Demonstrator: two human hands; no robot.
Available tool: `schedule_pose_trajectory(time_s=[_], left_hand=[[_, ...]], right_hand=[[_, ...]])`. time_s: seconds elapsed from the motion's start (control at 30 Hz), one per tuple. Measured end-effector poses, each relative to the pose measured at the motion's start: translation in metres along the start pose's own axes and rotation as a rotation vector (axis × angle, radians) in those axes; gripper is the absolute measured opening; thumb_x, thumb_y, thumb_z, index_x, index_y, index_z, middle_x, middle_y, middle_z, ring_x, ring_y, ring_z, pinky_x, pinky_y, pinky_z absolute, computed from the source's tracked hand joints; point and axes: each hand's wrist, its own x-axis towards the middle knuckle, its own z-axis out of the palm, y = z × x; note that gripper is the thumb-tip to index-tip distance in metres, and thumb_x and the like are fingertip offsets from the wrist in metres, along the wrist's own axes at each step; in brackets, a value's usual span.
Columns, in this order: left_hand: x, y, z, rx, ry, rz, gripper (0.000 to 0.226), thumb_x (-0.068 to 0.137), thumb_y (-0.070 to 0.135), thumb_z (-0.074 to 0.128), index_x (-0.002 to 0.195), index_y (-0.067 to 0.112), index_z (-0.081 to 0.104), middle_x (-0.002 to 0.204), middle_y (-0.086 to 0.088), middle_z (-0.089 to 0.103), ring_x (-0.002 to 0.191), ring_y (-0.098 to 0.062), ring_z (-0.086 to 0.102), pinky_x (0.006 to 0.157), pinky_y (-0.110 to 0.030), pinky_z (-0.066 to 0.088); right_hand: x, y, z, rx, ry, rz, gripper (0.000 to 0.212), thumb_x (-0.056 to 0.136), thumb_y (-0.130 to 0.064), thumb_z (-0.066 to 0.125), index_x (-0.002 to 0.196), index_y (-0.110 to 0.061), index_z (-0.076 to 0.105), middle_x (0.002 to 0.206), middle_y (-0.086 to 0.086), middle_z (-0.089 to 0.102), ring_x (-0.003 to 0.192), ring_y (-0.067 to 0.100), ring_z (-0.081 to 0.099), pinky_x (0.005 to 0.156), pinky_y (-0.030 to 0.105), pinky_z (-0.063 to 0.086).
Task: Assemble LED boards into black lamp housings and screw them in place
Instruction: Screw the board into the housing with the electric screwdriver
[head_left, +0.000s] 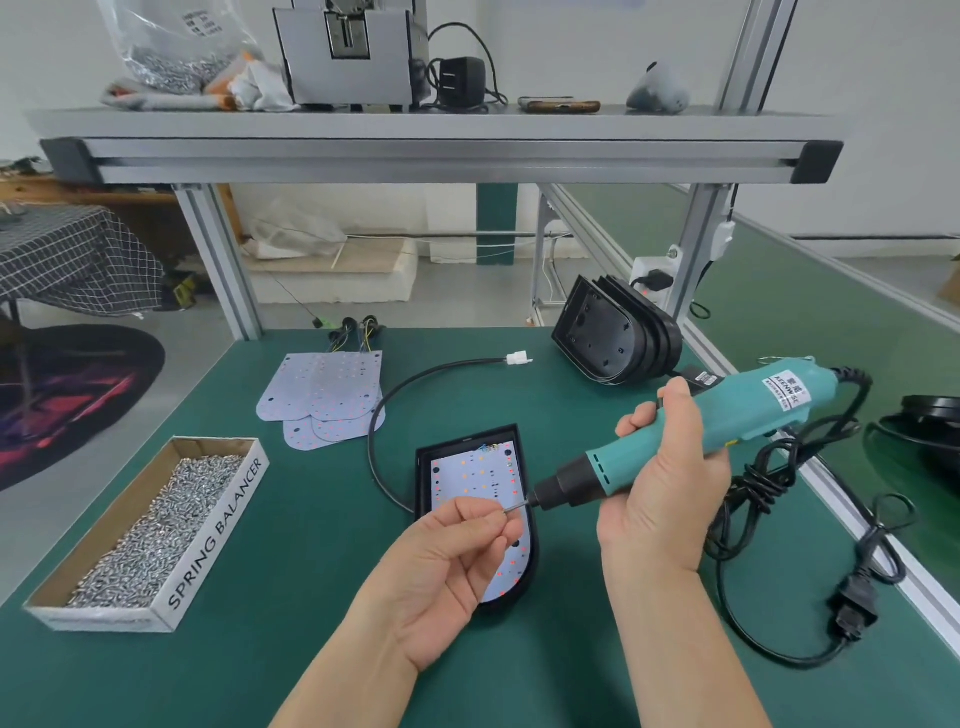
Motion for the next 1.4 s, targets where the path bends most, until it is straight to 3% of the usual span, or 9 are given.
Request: schedule_pose_trajectory(time_s=[0.37, 0.5, 0.6, 0.7, 0.83, 1.03, 1.2, 1.27, 1.4], left_hand=[[-0.005, -0.016, 0.004, 0.538, 0.102, 0.626, 0.030, 0.080, -0.008, 0.072, 0.068, 0.019, 0.071, 0.076, -0.006, 0.074, 0.079, -0.030, 0.073, 0.071, -0.017, 0.053], [-0.003, -0.011, 0.001, 0.682, 0.057, 0.648, 0.036, 0.079, 0.003, 0.079, 0.092, 0.035, 0.071, 0.093, 0.003, 0.075, 0.089, -0.019, 0.074, 0.075, -0.018, 0.053], [0.009, 0.005, -0.017, 0.912, 0.240, 0.726, 0.060, 0.069, 0.026, 0.084, 0.114, 0.050, 0.052, 0.104, 0.018, 0.066, 0.091, -0.002, 0.065, 0.072, -0.017, 0.053], [0.028, 0.028, -0.037, 1.159, 0.526, 0.566, 0.070, 0.074, 0.038, 0.083, 0.128, 0.032, 0.040, 0.107, 0.008, 0.059, 0.090, -0.002, 0.059, 0.075, -0.026, 0.048], [0.052, 0.039, -0.044, 1.301, 0.527, 0.221, 0.060, 0.076, 0.051, 0.078, 0.111, 0.016, 0.044, 0.099, -0.001, 0.061, 0.087, -0.021, 0.064, 0.079, -0.037, 0.055], [0.066, 0.040, -0.028, 1.353, 0.461, 0.086, 0.049, 0.062, 0.040, 0.078, 0.068, 0.015, 0.036, 0.062, 0.000, 0.045, 0.053, -0.022, 0.041, 0.056, -0.028, 0.038], [0.073, 0.027, -0.028, 1.079, 0.364, 0.087, 0.028, 0.069, 0.023, 0.081, 0.078, 0.005, 0.062, 0.071, -0.007, 0.067, 0.058, -0.013, 0.054, 0.056, -0.020, 0.039], [0.076, 0.021, -0.028, 1.007, 0.350, 0.093, 0.043, 0.062, 0.027, 0.074, 0.092, -0.003, 0.068, 0.091, -0.016, 0.074, 0.069, -0.017, 0.057, 0.070, -0.026, 0.043], [0.077, 0.018, -0.031, 1.104, 0.391, 0.143, 0.035, 0.055, 0.035, 0.062, 0.075, 0.006, 0.061, 0.069, 0.000, 0.057, 0.066, -0.022, 0.048, 0.067, -0.030, 0.036]], right_hand=[[0.001, 0.002, 0.003, -0.013, 0.085, 0.061, 0.017, 0.093, -0.024, 0.068, 0.088, -0.020, 0.052, 0.058, -0.010, 0.054, 0.052, 0.007, 0.053, 0.053, 0.018, 0.048], [0.004, 0.005, 0.006, -0.014, 0.079, 0.074, 0.016, 0.093, -0.024, 0.069, 0.088, -0.021, 0.054, 0.058, -0.009, 0.054, 0.052, 0.008, 0.053, 0.054, 0.019, 0.048], [0.008, 0.007, 0.009, -0.023, 0.059, 0.046, 0.016, 0.092, -0.024, 0.069, 0.090, -0.020, 0.054, 0.058, -0.010, 0.055, 0.052, 0.008, 0.054, 0.053, 0.019, 0.048], [0.014, 0.010, 0.014, -0.068, 0.035, 0.003, 0.018, 0.090, -0.024, 0.070, 0.088, -0.020, 0.053, 0.059, -0.006, 0.055, 0.053, 0.011, 0.054, 0.053, 0.020, 0.047], [0.020, 0.018, 0.029, -0.137, -0.060, -0.064, 0.021, 0.091, -0.020, 0.069, 0.083, -0.019, 0.050, 0.057, -0.005, 0.055, 0.052, 0.013, 0.051, 0.055, 0.024, 0.047], [0.026, 0.034, 0.053, -0.232, -0.219, -0.172, 0.020, 0.088, -0.022, 0.071, 0.083, -0.017, 0.051, 0.056, -0.002, 0.055, 0.050, 0.014, 0.052, 0.053, 0.022, 0.046], [0.027, 0.056, 0.059, -0.356, -0.319, -0.243, 0.022, 0.086, -0.029, 0.071, 0.081, -0.019, 0.052, 0.060, 0.000, 0.056, 0.050, 0.015, 0.055, 0.052, 0.021, 0.046], [0.027, 0.064, 0.060, -0.423, -0.347, -0.273, 0.023, 0.084, -0.034, 0.071, 0.079, -0.021, 0.052, 0.059, 0.000, 0.056, 0.051, 0.016, 0.056, 0.053, 0.024, 0.046], [0.025, 0.077, 0.063, -0.470, -0.363, -0.277, 0.024, 0.081, -0.039, 0.070, 0.077, -0.023, 0.052, 0.062, 0.007, 0.059, 0.053, 0.022, 0.056, 0.054, 0.031, 0.048]])
